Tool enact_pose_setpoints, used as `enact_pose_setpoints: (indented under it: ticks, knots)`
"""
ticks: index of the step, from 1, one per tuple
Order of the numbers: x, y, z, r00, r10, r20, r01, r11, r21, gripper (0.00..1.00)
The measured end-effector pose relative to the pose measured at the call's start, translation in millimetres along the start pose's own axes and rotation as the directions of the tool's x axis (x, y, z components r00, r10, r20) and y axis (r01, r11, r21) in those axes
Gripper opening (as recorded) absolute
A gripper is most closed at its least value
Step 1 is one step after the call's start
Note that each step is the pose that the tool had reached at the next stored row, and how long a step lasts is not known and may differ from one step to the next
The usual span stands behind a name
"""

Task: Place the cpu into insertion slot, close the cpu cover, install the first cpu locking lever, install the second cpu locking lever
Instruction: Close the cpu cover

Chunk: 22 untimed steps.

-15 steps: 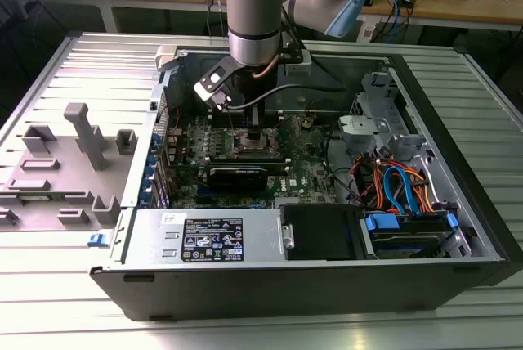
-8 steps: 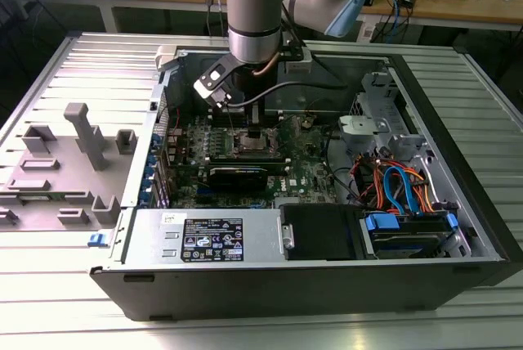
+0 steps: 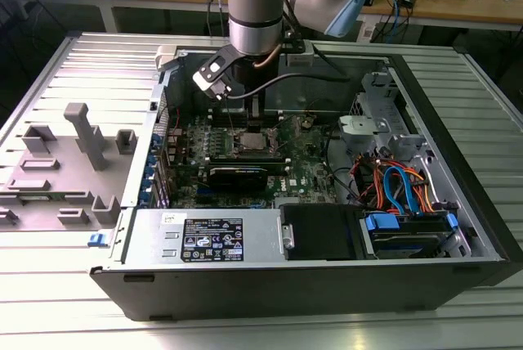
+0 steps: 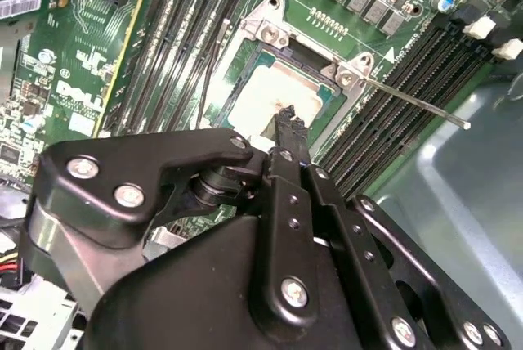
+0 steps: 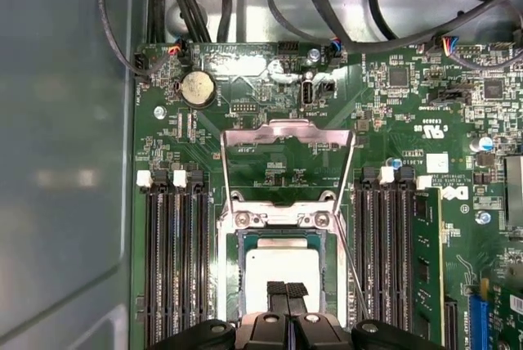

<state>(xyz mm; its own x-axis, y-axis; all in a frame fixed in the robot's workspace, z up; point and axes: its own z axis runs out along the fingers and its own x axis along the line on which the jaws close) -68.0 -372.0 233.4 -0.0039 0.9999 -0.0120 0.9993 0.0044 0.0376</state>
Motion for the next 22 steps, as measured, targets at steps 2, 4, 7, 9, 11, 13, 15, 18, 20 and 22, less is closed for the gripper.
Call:
enact_pose_setpoints:
  ticks: [2,4,7,9,11,13,15,18,20,22]
  knots:
    - [-0.1,0.0,-0.3,1.0000,0.000,0.0002,0.000,1.0000,0.0003,0.11]
    - [-0.1,0.2,-5.4,1.0000,0.000,0.0000,0.000,1.0000,0.0002,0.11]
    - [-0.2,0.5,-14.0,1.0000,0.000,0.0000,0.000,1.0000,0.0002,0.11]
    - [-0.2,0.8,-19.5,1.0000,0.000,-0.0002,0.000,1.0000,0.0001,0.11]
    - [-0.2,0.8,-19.6,1.0000,0.000,-0.0001,0.000,1.0000,0.0002,0.11]
    - [-0.2,0.7,-19.6,1.0000,0.000,-0.0001,0.000,1.0000,0.0002,0.11]
    - [-0.3,0.8,-19.7,1.0000,0.000,-0.0001,0.000,1.0000,0.0002,0.11]
    - [-0.3,0.7,-19.8,1.0000,0.000,-0.0001,0.000,1.0000,0.0001,0.11]
    - [-0.3,0.8,-19.8,1.0000,0.000,0.0000,0.000,1.0000,0.0002,0.11]
    - [-0.2,0.8,-19.8,1.0000,0.000,-0.0001,0.000,1.0000,0.0001,0.11]
